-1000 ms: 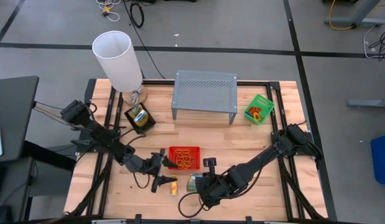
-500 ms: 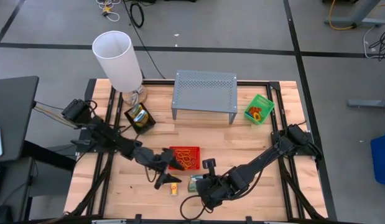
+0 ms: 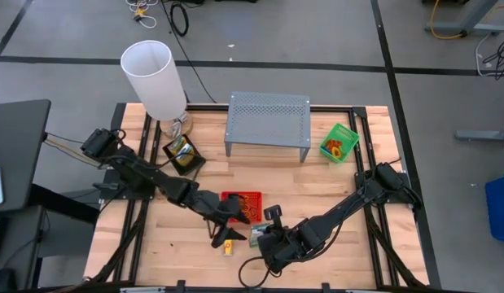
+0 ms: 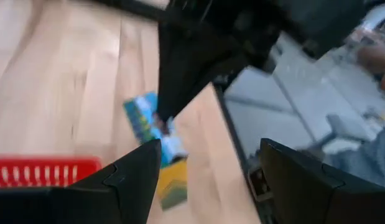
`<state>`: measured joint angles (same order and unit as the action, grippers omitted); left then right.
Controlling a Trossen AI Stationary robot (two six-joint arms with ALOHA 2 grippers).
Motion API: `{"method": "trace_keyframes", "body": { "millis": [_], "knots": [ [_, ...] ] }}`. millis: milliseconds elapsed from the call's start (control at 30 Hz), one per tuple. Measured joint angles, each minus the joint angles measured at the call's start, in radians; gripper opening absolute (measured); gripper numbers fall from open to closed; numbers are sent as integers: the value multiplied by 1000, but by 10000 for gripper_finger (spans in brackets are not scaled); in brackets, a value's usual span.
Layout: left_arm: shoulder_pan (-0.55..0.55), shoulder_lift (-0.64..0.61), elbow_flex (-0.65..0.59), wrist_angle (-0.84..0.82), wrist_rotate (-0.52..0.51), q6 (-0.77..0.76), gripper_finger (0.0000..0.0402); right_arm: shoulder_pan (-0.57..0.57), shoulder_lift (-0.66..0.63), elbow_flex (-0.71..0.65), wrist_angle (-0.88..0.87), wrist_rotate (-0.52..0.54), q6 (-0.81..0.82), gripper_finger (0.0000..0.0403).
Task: Pick & Place Office Desk Supplies
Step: Put the crayons box into the black bin
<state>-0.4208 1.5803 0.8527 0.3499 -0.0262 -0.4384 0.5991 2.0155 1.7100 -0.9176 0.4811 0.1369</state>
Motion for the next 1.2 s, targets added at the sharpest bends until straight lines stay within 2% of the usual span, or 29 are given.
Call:
{"method": "trace_keyframes", "body": {
  "millis": [167,333,633,800,1200],
  "knots": [
    [6,4,128,-261,-1,-23,278,0,0,0,-1,1,-23,0],
    [23,4,216,-389,-7,-24,278,0,0,0,-1,2,-48,0],
    [86,26,222,-421,71,-50,289,-1,1,0,-11,26,-130,0],
    [126,91,222,-411,165,-99,296,-9,1,0,-33,46,-154,0],
    [164,157,300,-401,241,-96,296,-14,1,0,-36,41,-198,0]
  ]
}}
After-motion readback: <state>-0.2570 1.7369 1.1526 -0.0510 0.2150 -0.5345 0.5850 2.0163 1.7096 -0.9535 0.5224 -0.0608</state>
